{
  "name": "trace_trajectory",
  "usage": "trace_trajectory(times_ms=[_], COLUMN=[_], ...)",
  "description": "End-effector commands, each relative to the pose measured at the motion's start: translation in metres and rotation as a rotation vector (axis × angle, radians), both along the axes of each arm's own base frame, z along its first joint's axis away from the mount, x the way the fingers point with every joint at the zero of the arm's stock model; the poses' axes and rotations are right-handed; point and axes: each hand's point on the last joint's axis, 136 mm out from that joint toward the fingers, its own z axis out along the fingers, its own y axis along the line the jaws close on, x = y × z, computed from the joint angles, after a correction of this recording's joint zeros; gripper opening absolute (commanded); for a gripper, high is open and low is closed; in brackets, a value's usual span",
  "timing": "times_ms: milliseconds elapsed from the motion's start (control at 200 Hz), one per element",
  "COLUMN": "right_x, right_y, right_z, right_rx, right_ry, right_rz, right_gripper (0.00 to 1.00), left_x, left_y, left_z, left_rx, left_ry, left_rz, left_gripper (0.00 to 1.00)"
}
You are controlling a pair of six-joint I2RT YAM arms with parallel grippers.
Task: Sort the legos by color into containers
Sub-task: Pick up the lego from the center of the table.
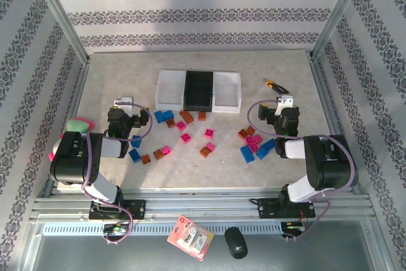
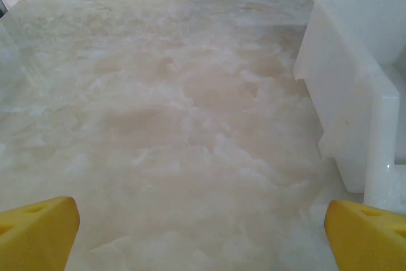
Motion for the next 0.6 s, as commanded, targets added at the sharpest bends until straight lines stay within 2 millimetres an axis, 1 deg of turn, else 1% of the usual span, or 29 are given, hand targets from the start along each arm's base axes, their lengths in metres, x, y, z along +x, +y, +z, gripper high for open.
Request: trace_trajectory(times_ms=[0,435,490,595], right_x=[0.0063,0.0066,0.0066,0.0069], right_y=[0.0034,0.0039,0.0033,0.0029], right_z=[0.0119,0.0120,0.0120,0.0121], right_rx=[-0.008,-0.006,-0.006,-0.006], right_ry=[-0.039,-0.039,-0.039,-0.039], right_rz=[0.012,0.013,0.012,0.010], right_gripper=[0.98,0.98,0.98,0.98], left_x=[0.0031,0.0030,0.0035,0.0034], left_y=[0.0000,-0.0006,0.0027,0.0030], left_z=[0.0030,0.0033,0.0031,0.0033], left_rx=[0.002,0.001,0.002,0.003], left_ry=[-0.015,-0.015,-0.014,-0.013], left_rz=[-0.005,-0.008,0.010,0.012], left_gripper=[0.99,0.99,0.99,0.99])
